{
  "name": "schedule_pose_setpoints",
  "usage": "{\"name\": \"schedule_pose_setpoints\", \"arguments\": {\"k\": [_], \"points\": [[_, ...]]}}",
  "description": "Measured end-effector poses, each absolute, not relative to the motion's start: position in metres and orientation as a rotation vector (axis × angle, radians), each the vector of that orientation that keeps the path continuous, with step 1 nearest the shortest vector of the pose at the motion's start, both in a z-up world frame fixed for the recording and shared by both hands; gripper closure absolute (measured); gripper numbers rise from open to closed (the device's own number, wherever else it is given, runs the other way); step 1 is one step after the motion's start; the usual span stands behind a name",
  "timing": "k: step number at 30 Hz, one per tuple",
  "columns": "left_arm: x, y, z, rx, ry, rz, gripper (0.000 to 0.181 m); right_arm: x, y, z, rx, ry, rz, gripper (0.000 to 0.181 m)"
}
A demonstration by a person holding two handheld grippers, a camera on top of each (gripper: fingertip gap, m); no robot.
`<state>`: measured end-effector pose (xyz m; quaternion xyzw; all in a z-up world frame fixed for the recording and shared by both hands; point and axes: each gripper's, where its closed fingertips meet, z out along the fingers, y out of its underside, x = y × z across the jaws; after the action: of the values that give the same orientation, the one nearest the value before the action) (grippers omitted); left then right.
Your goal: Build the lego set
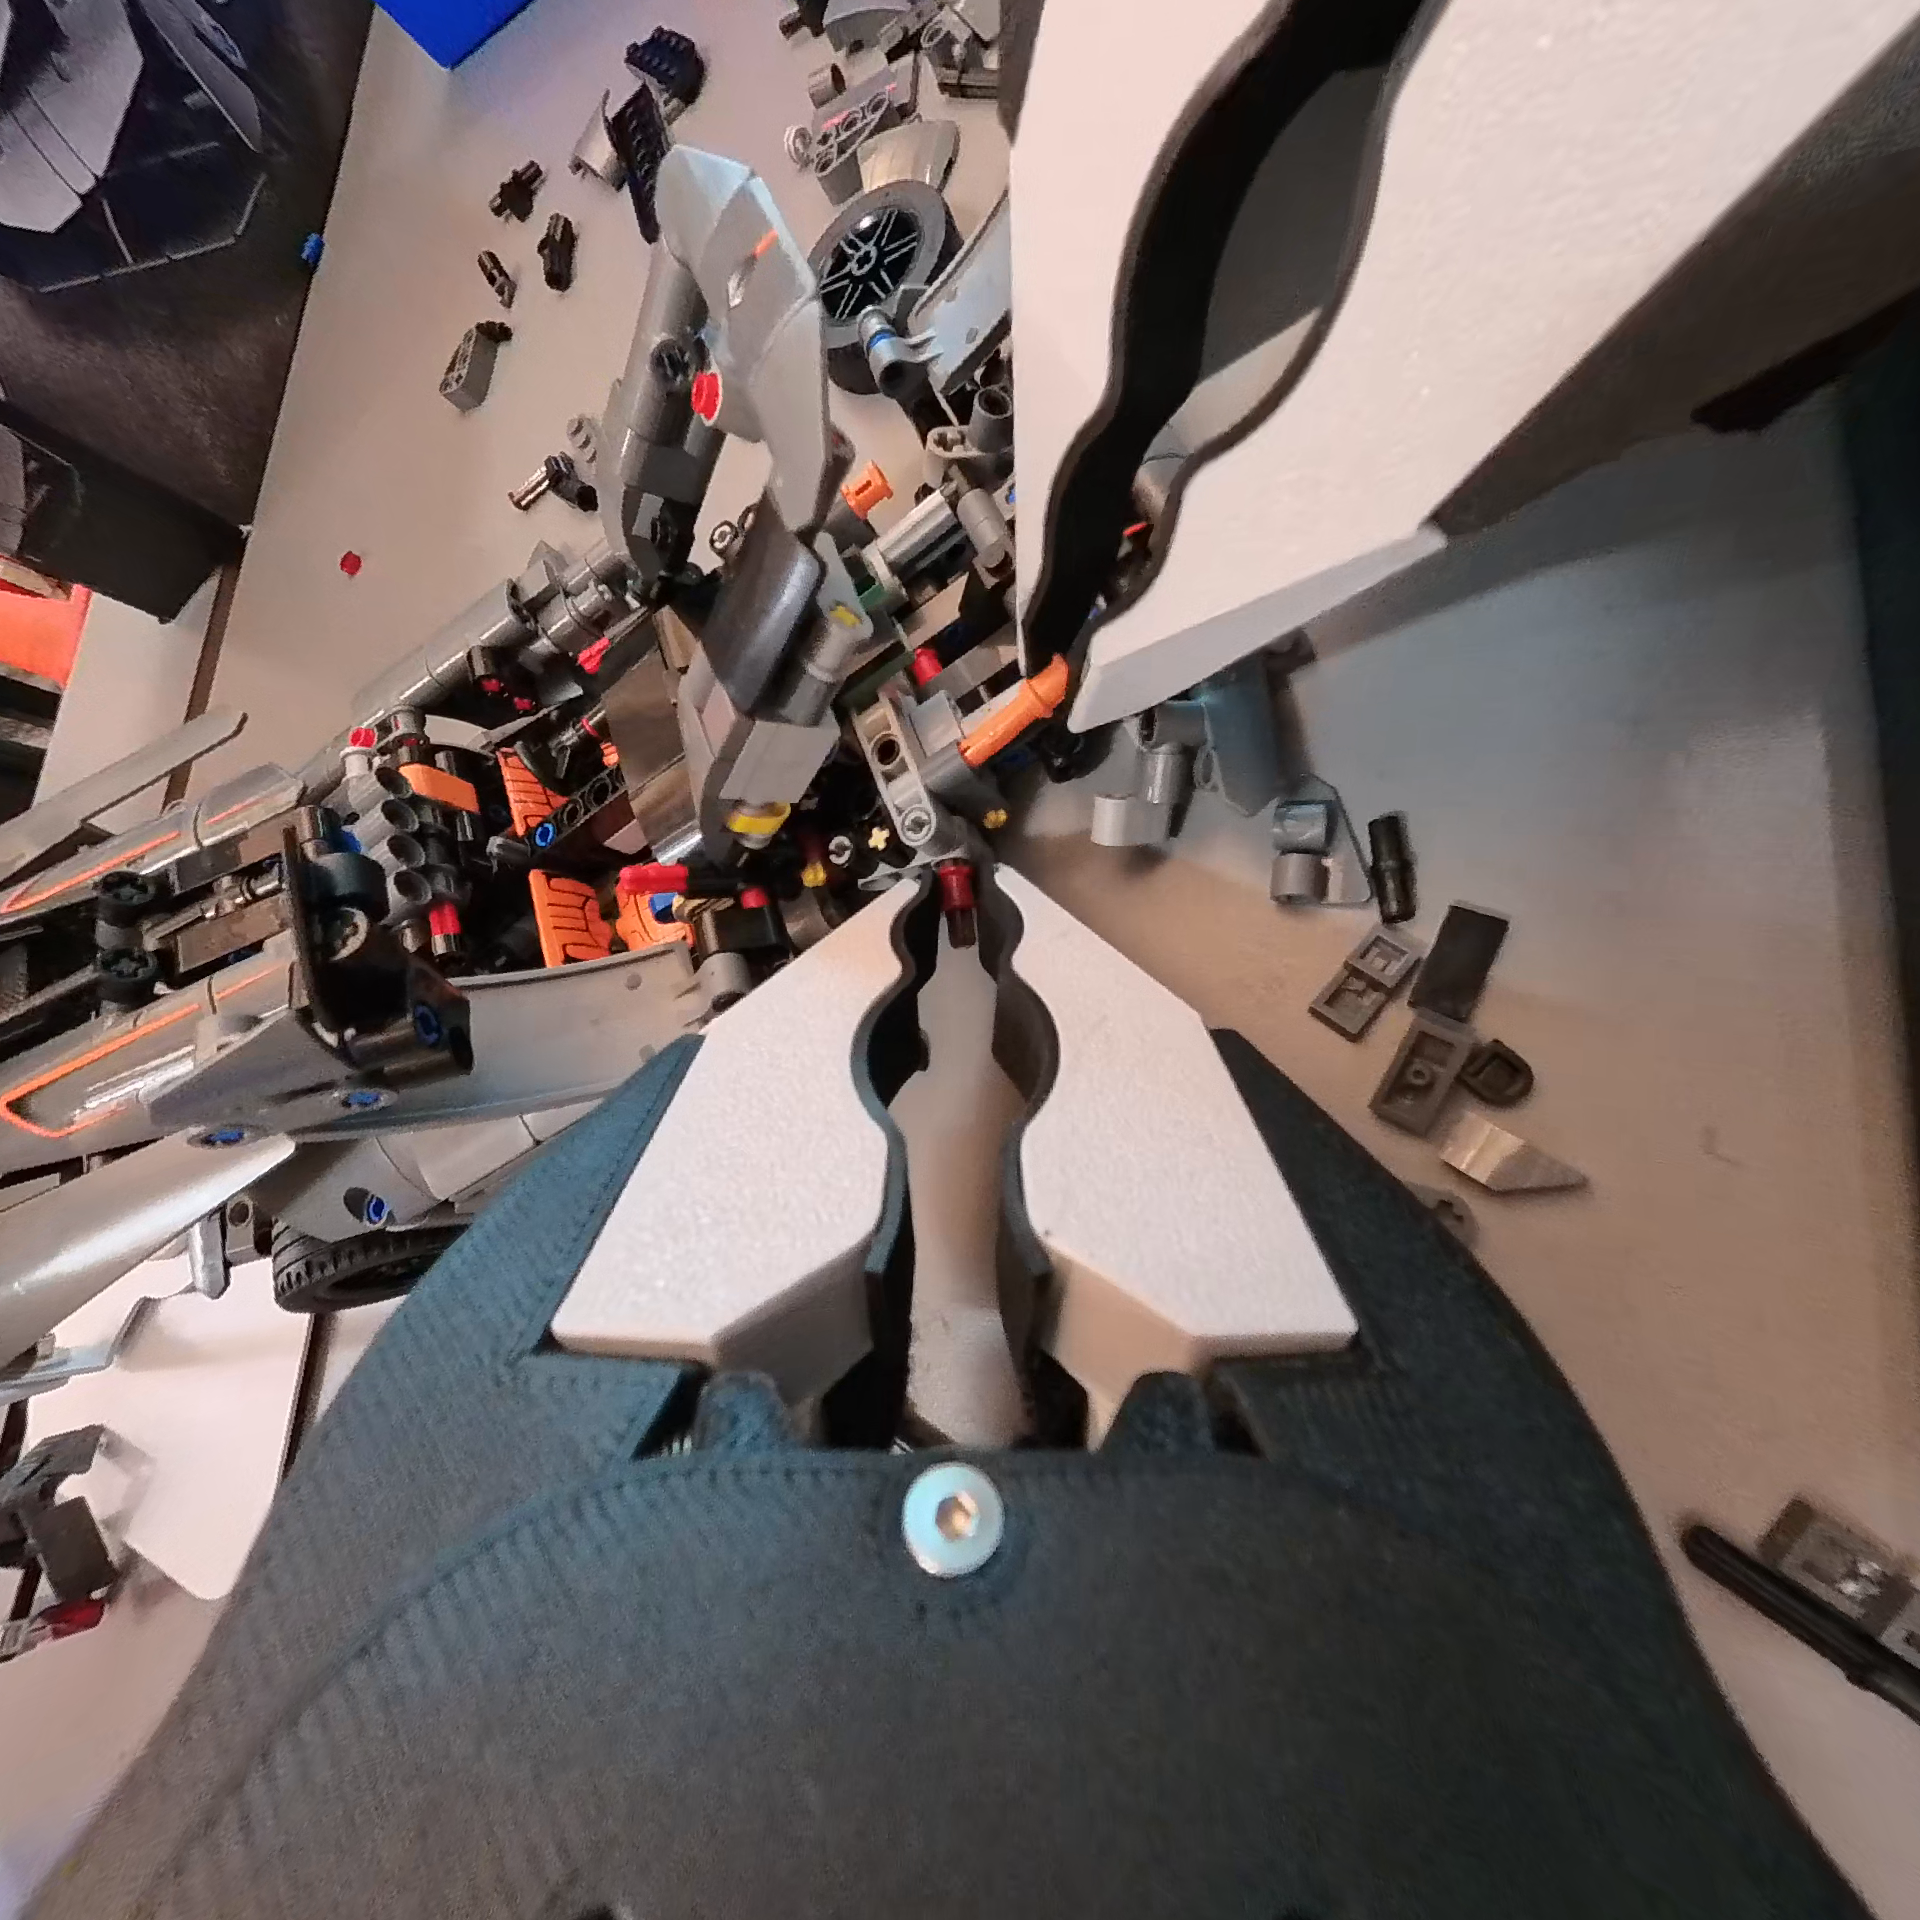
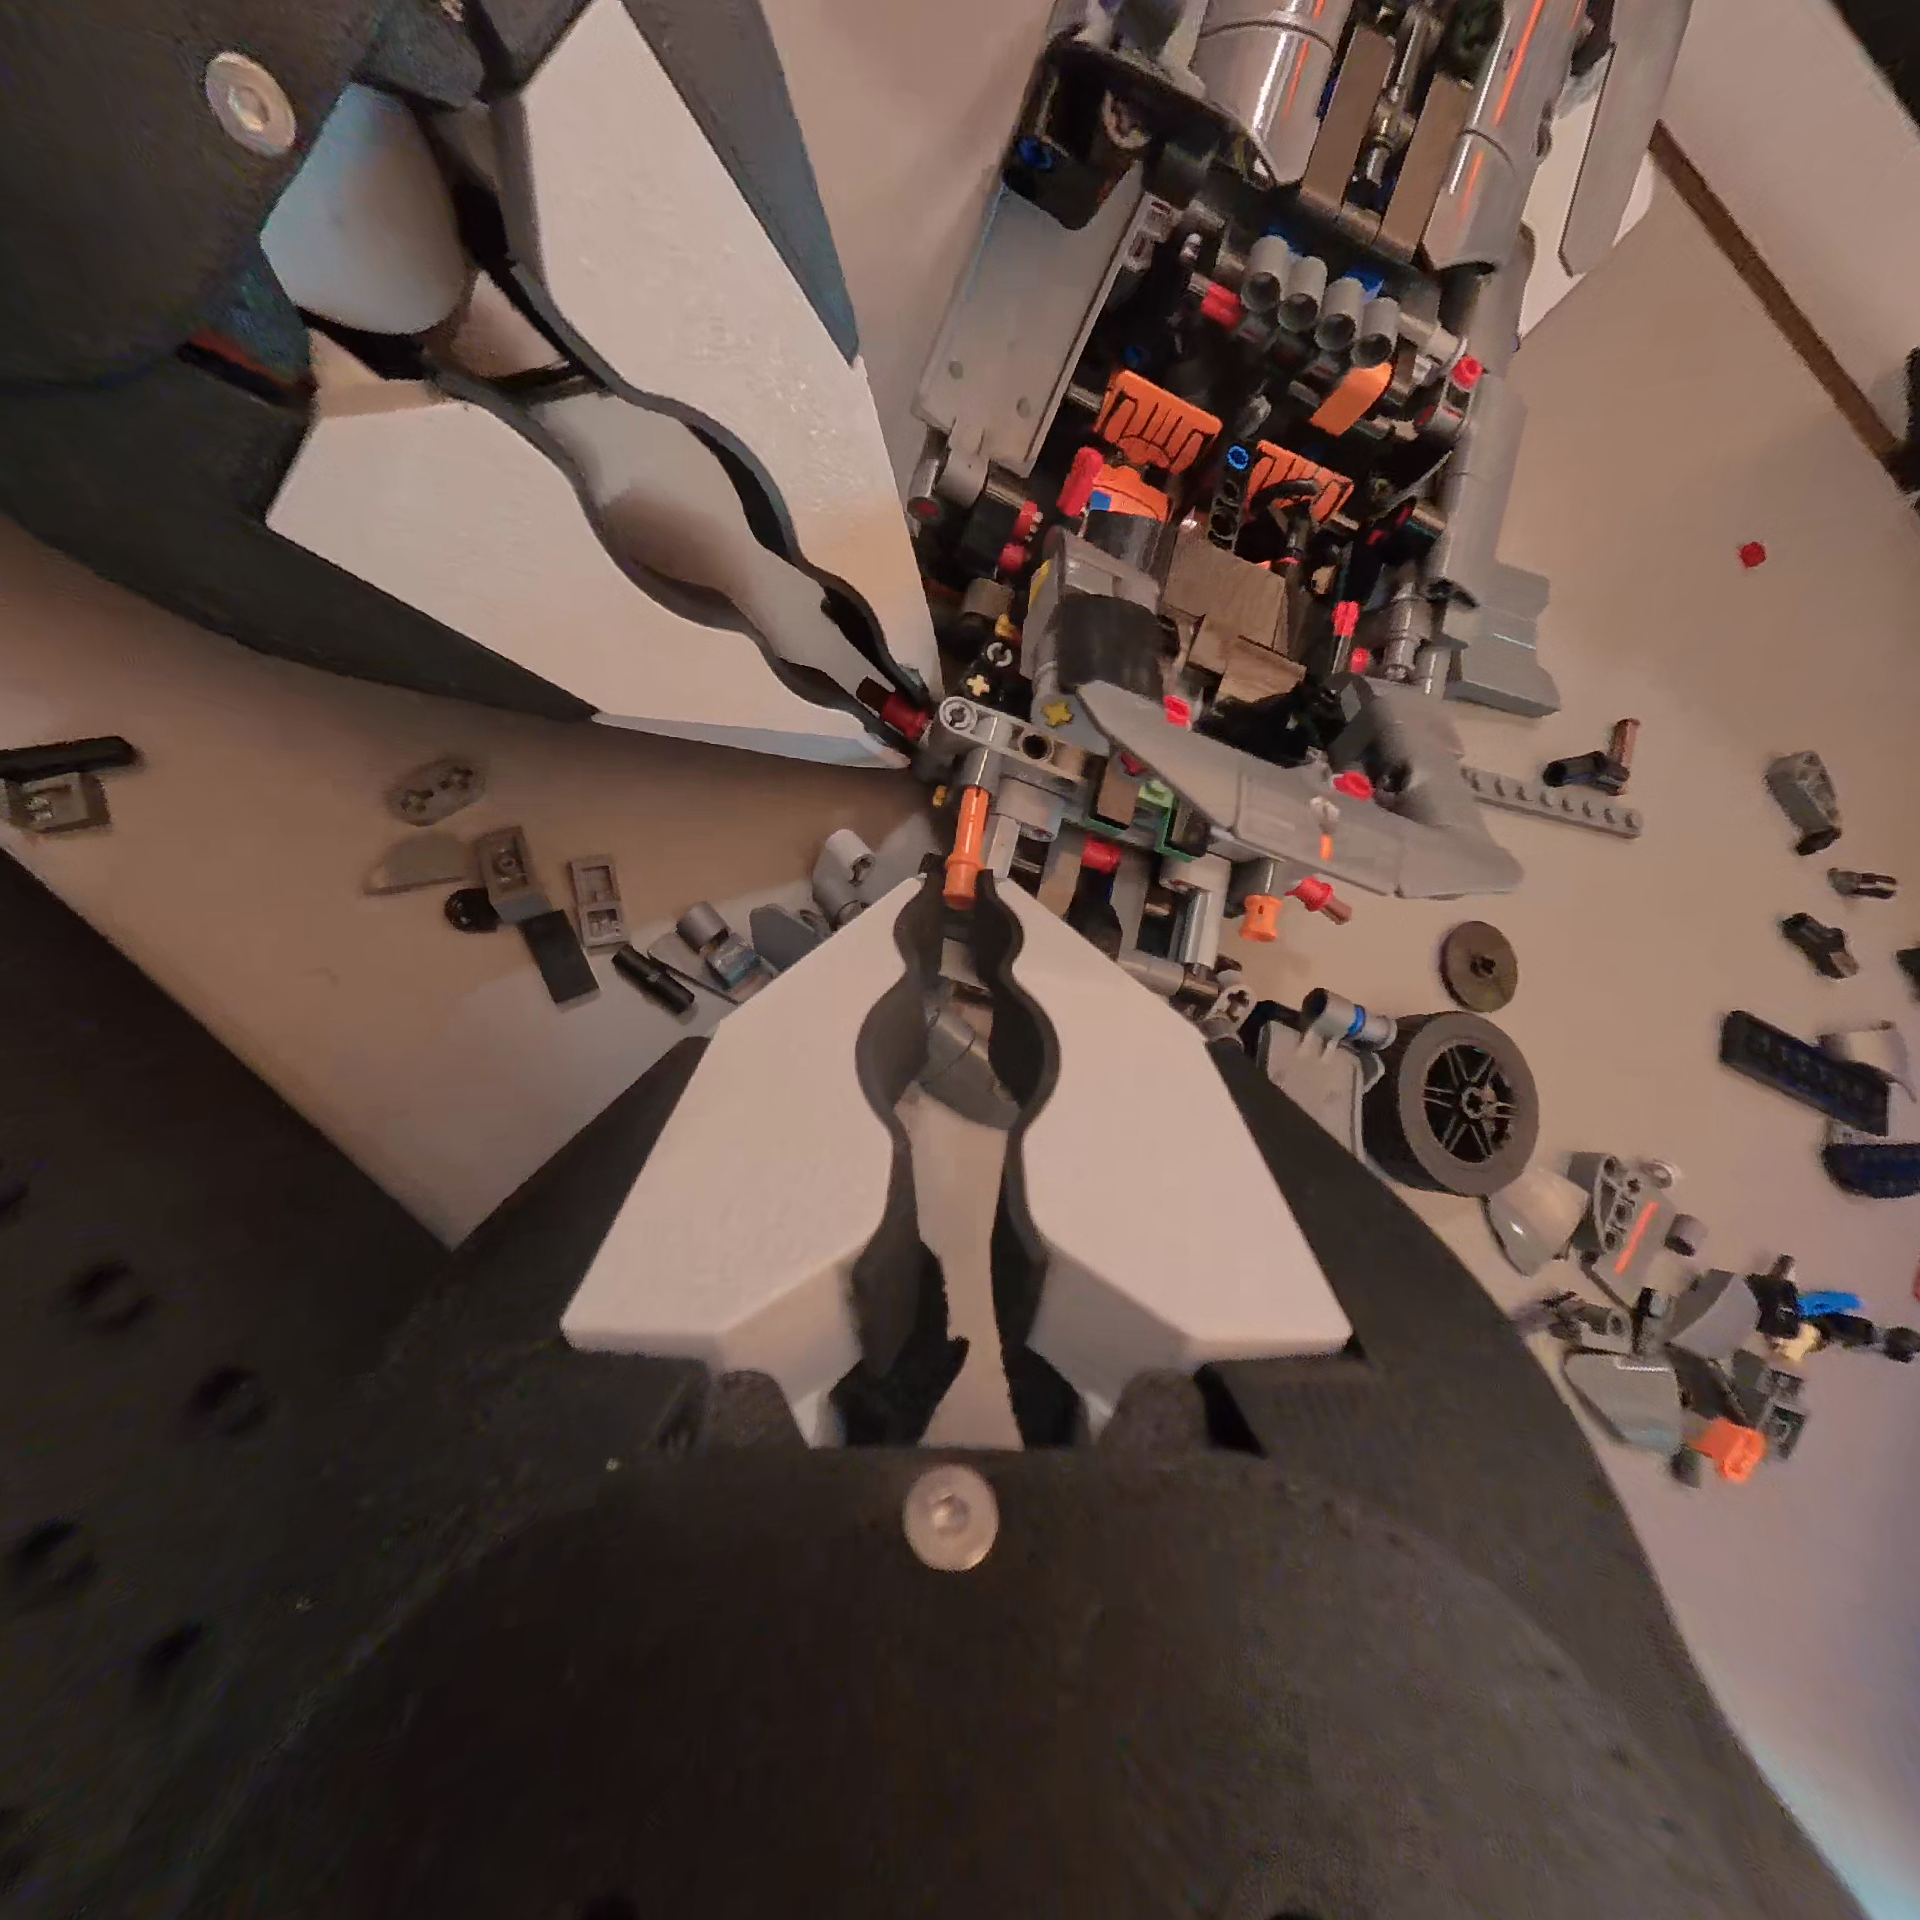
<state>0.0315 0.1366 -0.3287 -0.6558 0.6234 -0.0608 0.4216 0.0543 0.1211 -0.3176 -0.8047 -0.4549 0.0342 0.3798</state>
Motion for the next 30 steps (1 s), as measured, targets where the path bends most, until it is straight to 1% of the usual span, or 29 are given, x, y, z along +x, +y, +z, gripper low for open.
{"name": "schedule_pose_setpoints", "arguments": {"k": [13,30], "points": [[0.031,0.139,-0.329,-1.666,1.535,-0.21,0.177,0.05,0.123,-0.319,-2.117,-1.13,0.208,0.178],[0.03,0.145,-0.329,-1.677,1.53,-0.18,0.177,0.048,0.131,-0.319,-2.216,-1.114,0.313,0.178]]}}
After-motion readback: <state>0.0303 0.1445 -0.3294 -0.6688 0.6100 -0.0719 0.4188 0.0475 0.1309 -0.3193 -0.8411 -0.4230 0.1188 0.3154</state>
